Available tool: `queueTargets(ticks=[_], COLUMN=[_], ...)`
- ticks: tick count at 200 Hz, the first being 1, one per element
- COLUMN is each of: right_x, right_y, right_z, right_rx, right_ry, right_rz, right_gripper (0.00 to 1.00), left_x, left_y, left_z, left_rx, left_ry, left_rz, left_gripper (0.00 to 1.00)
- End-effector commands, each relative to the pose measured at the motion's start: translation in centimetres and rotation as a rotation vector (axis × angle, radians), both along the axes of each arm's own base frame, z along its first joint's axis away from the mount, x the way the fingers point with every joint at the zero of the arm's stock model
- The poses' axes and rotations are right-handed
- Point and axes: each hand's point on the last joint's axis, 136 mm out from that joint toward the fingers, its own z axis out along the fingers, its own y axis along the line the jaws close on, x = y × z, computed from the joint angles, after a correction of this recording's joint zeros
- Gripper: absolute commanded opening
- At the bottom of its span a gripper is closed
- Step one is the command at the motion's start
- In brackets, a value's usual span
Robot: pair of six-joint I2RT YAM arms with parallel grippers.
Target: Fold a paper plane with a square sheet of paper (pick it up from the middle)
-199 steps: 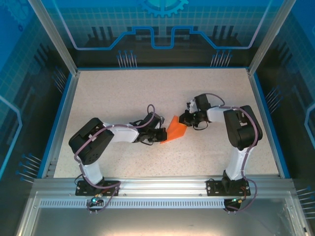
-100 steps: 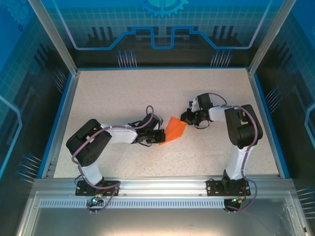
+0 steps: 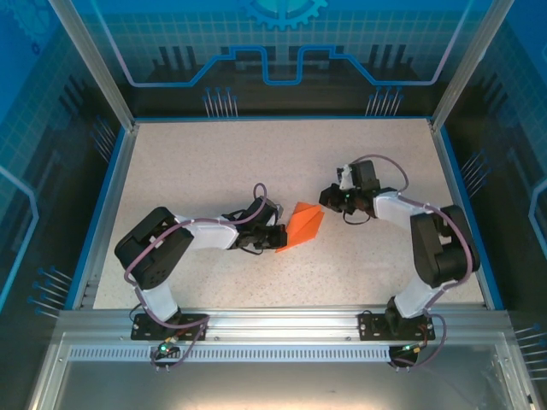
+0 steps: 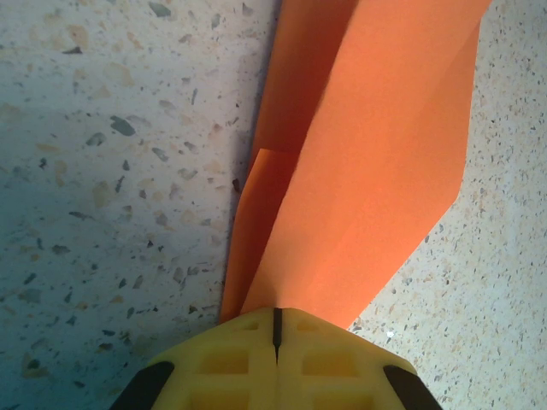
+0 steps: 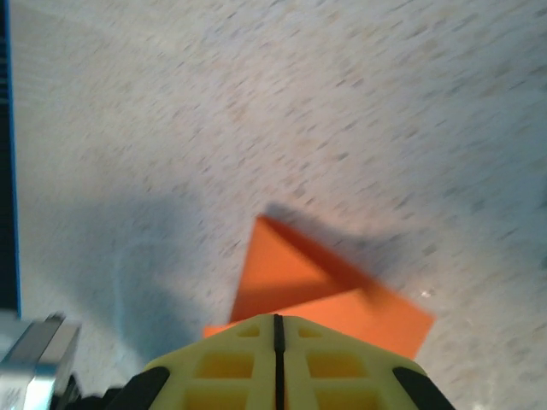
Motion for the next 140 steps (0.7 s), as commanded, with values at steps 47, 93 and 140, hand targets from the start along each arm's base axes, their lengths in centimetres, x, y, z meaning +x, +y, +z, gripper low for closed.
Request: queueTargets(ticks=[47,93,140], right_x=[-5.7,-7.8,-7.0], right_y=[6.6,9.1,9.5], right_z=[-3.0,-5.4,-5.6], right_rx=[0.017,0.018,0.011], right_ry=[0.163,0.235,0.237], right_rz=[0.185,0.239,0.237], right_gripper=[0.08,0.07,0.07], left_x=[-3.0,-3.1,-3.2], left_y=[3.0,3.1,3.1], left_z=[-3.4,-3.5,-3.6], left_rx=[0.145,0.145,0.146], left_ry=[0.135,0.137,0.139], left_rz=[0.011,0.013,0.011], left_gripper=[0.0,0.0,0.0])
